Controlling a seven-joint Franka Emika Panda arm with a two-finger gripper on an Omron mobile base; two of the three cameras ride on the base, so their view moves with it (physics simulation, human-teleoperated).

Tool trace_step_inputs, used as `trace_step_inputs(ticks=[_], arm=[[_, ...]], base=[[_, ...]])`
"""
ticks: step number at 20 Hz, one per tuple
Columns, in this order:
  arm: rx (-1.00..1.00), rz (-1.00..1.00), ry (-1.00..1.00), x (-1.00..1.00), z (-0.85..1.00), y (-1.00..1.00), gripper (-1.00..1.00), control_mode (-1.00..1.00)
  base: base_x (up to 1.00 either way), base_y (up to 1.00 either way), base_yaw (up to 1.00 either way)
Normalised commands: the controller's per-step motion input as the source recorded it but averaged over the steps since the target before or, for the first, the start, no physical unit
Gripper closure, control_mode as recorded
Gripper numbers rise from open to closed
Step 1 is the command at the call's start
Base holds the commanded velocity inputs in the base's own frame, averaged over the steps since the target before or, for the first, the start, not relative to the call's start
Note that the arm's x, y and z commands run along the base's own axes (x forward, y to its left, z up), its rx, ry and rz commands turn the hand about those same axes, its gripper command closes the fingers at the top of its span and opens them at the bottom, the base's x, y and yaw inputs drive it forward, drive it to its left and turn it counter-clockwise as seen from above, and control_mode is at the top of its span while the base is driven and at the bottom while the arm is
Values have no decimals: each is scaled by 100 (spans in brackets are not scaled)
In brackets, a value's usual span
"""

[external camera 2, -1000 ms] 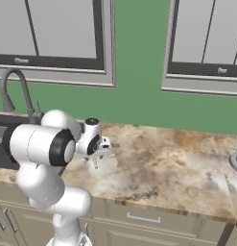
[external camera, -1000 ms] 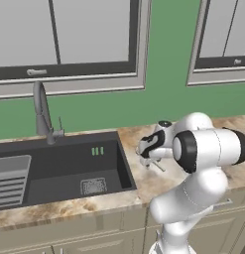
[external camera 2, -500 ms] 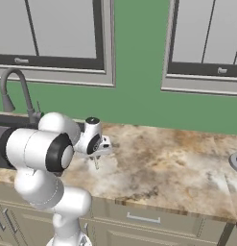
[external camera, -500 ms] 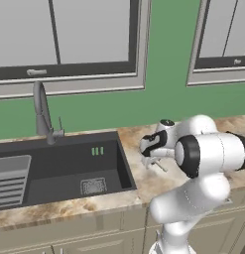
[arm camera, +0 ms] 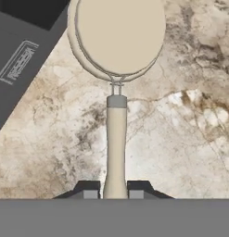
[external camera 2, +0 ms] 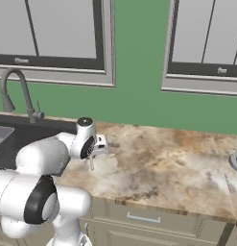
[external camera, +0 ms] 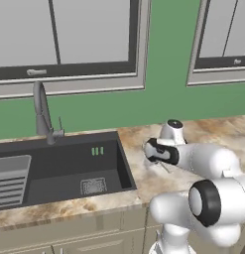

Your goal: Grab the spray bottle from the cabinet, then place it next to the cutting board for sanitizing. Then grab the dish brush from the countertop next to the sink and place it next to the cutting board.

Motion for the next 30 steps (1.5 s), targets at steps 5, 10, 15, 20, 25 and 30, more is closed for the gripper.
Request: trace_step_inputs(ticks=[5,10,15,20,25,30], arm=[[0,0,-16,-52,97,0,100,-100],[0,0,-22,-59,99,0,100,-100],[0,0,-37,-77,99,0,100,-100],[0,0,-43,-91,90,0,100,-100],[0,1,-42,-89,87,0,100,-100],[3,0,-39,-86,79,0,100,-100]], base=[[0,0,0],[0,0,0],[0,0,0],[0,0,0],[0,0,0],[0,0,0]])
